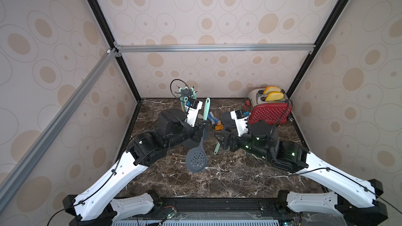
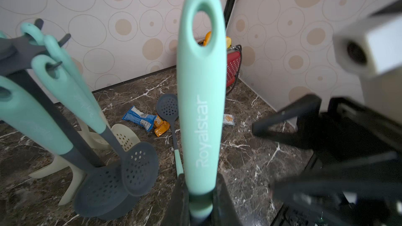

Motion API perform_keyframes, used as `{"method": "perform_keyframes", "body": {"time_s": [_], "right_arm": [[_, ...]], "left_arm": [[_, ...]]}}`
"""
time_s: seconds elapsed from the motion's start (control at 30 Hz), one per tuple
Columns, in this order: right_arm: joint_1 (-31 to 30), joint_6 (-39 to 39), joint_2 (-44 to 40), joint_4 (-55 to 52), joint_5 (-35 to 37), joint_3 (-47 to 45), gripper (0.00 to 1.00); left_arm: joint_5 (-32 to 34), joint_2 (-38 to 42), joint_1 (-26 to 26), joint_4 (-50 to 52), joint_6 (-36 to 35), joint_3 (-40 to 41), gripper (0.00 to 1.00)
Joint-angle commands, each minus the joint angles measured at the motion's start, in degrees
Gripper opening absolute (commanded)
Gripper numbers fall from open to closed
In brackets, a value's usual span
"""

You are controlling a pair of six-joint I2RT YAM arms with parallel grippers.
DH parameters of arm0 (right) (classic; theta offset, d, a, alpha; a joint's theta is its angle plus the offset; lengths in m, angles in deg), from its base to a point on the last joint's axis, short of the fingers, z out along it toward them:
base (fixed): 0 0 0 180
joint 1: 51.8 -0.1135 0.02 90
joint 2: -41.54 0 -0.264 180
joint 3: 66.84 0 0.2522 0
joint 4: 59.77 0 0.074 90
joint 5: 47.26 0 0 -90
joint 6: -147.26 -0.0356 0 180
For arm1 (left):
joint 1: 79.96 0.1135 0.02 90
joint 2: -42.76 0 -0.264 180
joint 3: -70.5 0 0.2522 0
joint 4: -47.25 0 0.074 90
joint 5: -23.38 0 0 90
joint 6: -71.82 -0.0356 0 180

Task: Hang the skimmer on the kitchen utensil rack
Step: Pick up the skimmer from the center of the board.

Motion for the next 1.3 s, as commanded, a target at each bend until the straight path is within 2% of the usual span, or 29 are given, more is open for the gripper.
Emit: {"method": "perform_keyframes", "body": {"time_s": [0.0,0.13,0.27,0.4,0.67,0.73,0.87,1.0,1.07,1.27], "right_arm": [[4.37,-0.35,1.47,-9.65,-7.92,7.79,0.72],[7.07,-1.23,7.47,-15.94,-17.29,18.49,0.72],[7.04,-4.17,13.2,-15.8,-24.69,25.21,0.71],[6.94,-8.18,16.23,-10.76,-29.06,25.01,0.65],[6.85,-10.7,19.39,-6.62,-33.25,24.41,0.56],[6.76,-11.29,19.91,-5.55,-34.13,23.97,0.51],[6.76,-12.86,20.86,-4.9,-34.51,22.85,0.25],[6.74,-14.92,21.25,-5.03,-33.5,21.38,0.09],[6.76,-16.62,21.18,-4.01,-33.08,19.95,0.04],[7.03,-20.18,22.29,-3.91,-31.94,18.31,0.0]], "left_arm": [[-1.15,2.01,0.26,7.52,-8.94,-1.63,0.0],[-1.6,3.24,0.3,11.48,-13.08,-1.41,0.0],[-0.15,3.15,0.31,13.88,-14.91,-1.97,0.0],[-0.99,2.76,0.31,13.56,-15.29,-2.07,0.0],[-3.14,2.18,0.26,13.33,-15.38,-1.4,0.0],[-3.05,2.19,0.31,13.44,-15.46,-1.03,0.0],[-2.15,3.02,0.31,12.95,-15.74,-0.16,0.0],[1.29,5.79,0.31,10.09,-16.27,2.71,0.0],[2.39,8.15,0.35,7.42,-16.05,5.21,0.0],[0.55,12.95,0.46,4.15,-15.05,9.17,0.0]]}}
